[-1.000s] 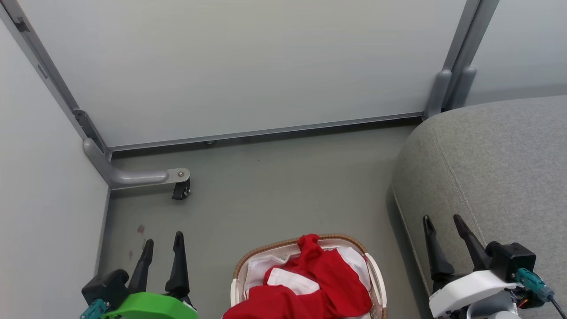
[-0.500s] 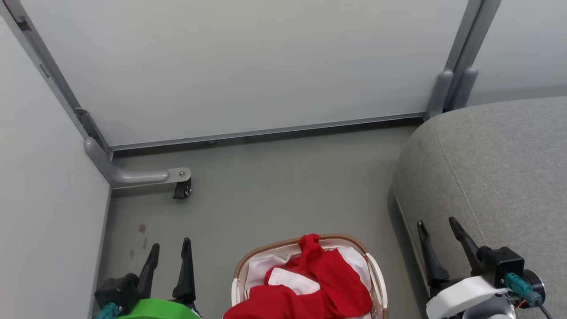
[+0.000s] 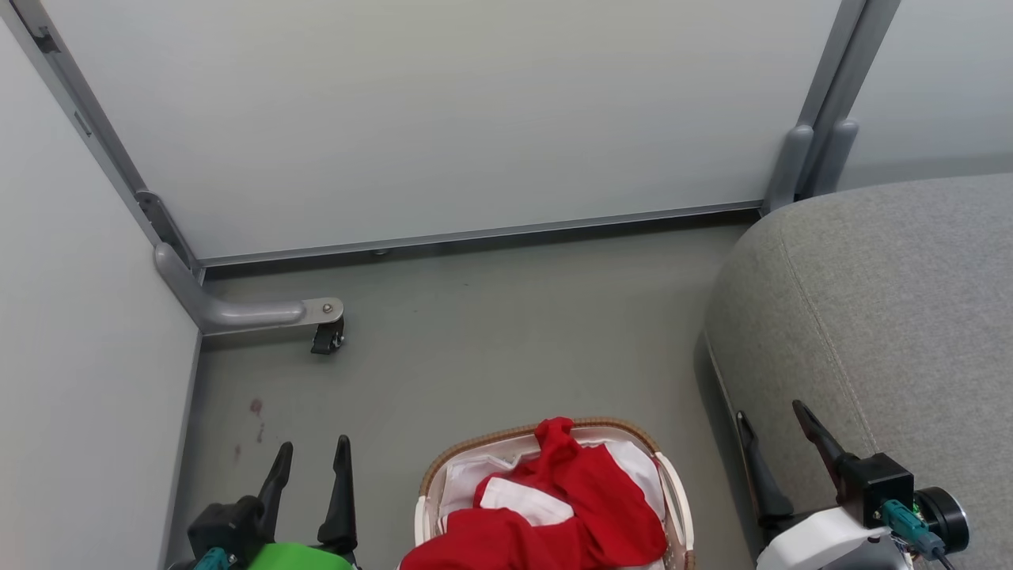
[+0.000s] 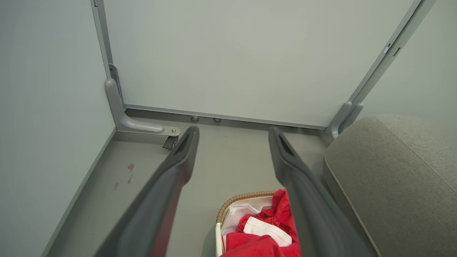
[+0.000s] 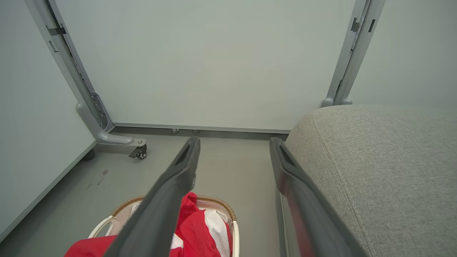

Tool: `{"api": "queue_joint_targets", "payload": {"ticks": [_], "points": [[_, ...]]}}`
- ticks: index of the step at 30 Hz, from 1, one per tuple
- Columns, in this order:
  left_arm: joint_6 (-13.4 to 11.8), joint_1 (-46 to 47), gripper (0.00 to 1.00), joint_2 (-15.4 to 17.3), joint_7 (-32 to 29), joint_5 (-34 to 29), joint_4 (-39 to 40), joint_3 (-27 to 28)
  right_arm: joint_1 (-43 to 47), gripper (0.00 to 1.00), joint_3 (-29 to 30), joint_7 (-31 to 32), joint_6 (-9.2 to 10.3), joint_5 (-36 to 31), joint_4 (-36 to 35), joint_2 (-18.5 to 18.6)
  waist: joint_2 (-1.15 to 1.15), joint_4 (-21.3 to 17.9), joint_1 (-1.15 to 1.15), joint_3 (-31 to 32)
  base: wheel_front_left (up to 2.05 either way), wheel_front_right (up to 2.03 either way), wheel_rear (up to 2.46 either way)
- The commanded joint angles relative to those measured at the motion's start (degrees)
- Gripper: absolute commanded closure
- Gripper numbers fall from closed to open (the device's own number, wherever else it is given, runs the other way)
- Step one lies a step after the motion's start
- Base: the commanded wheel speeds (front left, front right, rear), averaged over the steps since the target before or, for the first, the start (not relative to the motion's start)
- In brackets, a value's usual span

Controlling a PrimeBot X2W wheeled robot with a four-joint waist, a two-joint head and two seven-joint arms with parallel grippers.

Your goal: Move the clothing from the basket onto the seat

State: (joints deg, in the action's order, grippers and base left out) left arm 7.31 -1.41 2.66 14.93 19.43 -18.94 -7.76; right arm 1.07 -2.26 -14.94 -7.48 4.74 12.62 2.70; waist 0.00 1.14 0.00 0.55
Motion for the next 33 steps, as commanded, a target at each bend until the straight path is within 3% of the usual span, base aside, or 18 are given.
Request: {"api": "queue_joint_targets", "payload": {"ticks": [1, 23, 33], "points": [[0.3, -0.6, 0.00, 0.4, 0.3, -0.9, -0.2, -0.1, 0.6, 0.00, 0.0, -0.4, -0.02, -0.7, 0.2, 0.3, 0.00, 0.0, 0.00, 0.0, 0.00, 0.00, 0.00], [0.3, -0.3, 0.00, 0.4, 0.3, -0.9, -0.5, -0.6, 0.0, 0.00, 0.2, -0.3, -0.01, 0.9, 1.0, 0.3, 0.00, -0.2, 0.00, -0.5, 0.00, 0.00, 0.00], [0.3, 2.6, 0.00, 0.4, 0.3, -1.3, -2.2, -3.9, -1.9, 0.00, -0.1, -0.3, -0.01, 1.3, 0.2, 0.3, 0.00, -1.1, 0.00, -4.0, 0.00, 0.00, 0.00]]}}
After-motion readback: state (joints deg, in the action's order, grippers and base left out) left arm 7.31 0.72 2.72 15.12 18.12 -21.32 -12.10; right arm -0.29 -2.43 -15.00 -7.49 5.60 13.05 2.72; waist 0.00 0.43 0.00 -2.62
